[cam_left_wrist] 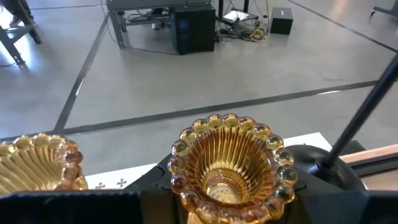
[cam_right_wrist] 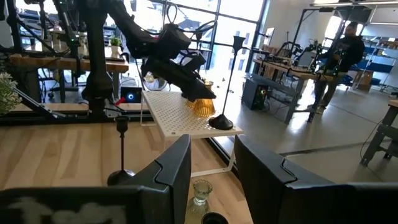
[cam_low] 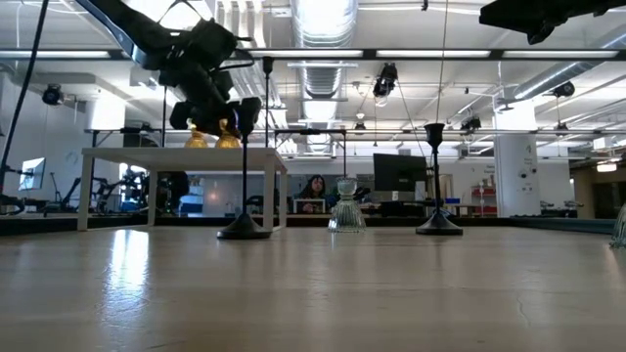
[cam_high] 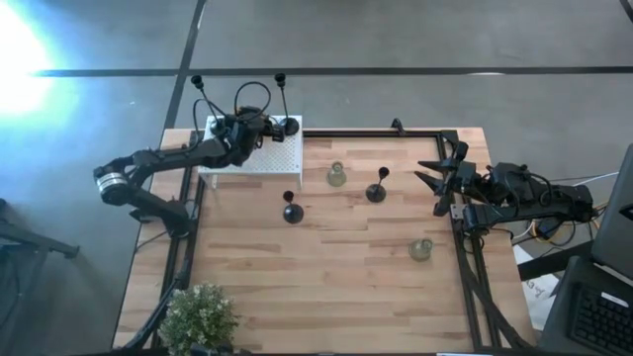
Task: Pick & Place candle stick holders
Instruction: Put the orange candle holder on the shelf
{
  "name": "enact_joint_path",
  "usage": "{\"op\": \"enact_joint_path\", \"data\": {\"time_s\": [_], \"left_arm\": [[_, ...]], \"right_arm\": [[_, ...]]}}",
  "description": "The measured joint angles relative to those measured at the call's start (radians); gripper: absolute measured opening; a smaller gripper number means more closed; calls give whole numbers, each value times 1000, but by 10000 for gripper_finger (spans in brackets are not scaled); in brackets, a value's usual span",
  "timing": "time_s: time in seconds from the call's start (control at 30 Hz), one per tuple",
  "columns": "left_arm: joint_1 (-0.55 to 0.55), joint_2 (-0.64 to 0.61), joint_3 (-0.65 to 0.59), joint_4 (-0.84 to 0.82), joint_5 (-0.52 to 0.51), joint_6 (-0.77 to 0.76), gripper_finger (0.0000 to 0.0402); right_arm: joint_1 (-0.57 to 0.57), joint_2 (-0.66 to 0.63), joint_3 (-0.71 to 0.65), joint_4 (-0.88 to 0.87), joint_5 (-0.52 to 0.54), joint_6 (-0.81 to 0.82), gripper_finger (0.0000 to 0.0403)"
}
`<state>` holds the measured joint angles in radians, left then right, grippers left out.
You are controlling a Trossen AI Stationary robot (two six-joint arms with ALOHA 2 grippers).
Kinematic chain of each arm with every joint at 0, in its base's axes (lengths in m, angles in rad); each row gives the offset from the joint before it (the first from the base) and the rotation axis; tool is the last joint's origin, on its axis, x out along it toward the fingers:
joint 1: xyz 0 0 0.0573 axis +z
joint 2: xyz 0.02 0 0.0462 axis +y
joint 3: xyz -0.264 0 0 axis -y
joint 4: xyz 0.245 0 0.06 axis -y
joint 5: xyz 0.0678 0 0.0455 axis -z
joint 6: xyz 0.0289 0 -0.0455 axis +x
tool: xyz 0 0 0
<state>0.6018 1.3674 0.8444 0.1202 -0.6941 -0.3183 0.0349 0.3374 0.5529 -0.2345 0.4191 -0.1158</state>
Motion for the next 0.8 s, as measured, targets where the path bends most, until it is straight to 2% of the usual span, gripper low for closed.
{"op": "enact_joint_path", "data": {"time_s": [0.4,0.8], "left_arm": [[14,6,0,22,73,5,129],[21,43,2,48,64,7,129]], "right_arm": [[0,0,0,0,0,3,120],[0,0,0,0,0,3,116]]}}
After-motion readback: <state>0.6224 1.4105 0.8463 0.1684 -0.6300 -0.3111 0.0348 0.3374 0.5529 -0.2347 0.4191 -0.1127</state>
